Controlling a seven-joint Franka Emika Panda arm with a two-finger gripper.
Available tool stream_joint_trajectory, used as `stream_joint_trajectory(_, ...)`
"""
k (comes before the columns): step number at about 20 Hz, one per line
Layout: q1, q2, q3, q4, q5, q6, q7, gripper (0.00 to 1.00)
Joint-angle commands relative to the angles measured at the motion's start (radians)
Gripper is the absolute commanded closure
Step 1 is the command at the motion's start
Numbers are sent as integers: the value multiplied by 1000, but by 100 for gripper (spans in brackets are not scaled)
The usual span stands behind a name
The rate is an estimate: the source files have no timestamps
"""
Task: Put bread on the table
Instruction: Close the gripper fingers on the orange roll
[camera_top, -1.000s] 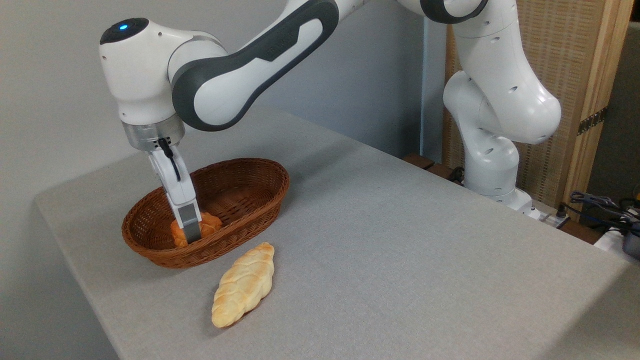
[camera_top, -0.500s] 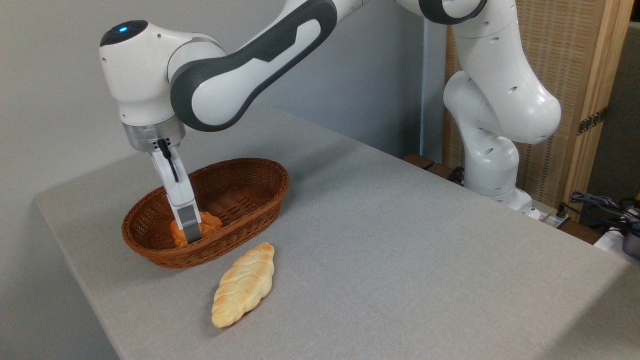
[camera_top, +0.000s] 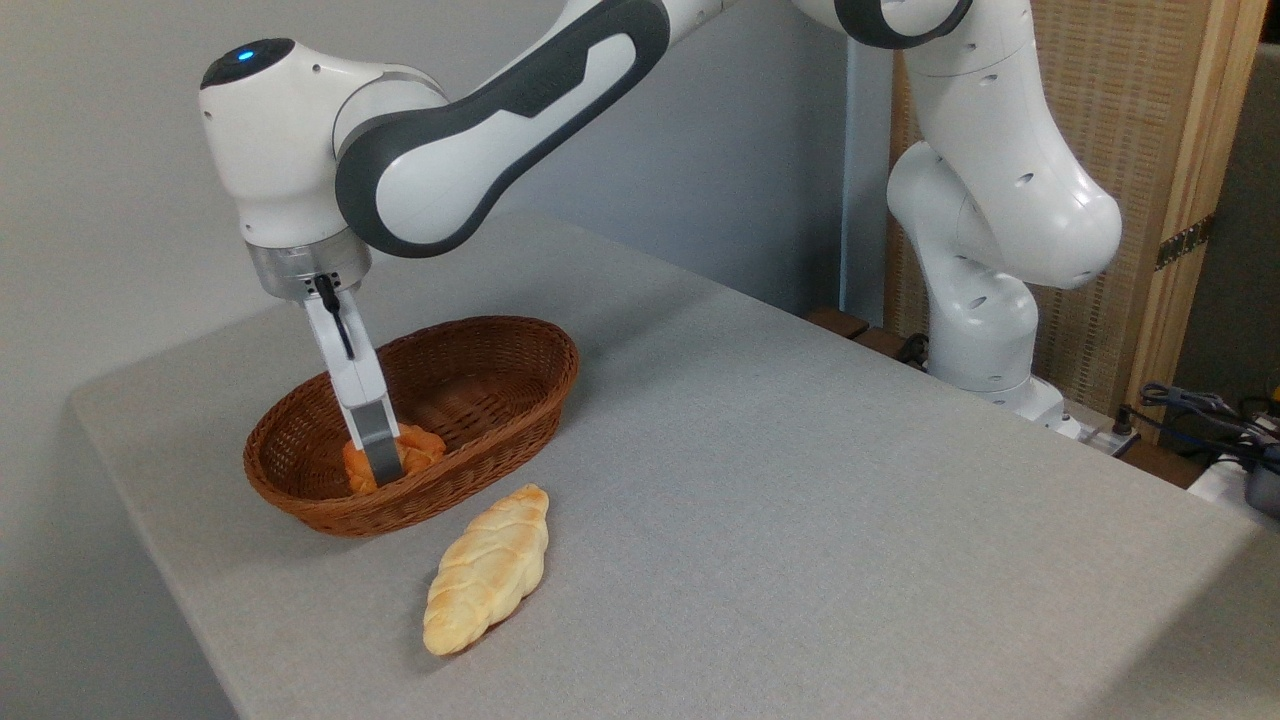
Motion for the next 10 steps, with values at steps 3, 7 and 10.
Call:
stream_joint_trajectory(3,-1,-4,-3,-2,10,-16,-1,57)
stream_joint_trajectory(7,-1,-5,-3,-2,6,-16,-2,57)
stream_joint_trajectory(10,-1,-7,-3,-2,6,-17,-2,57)
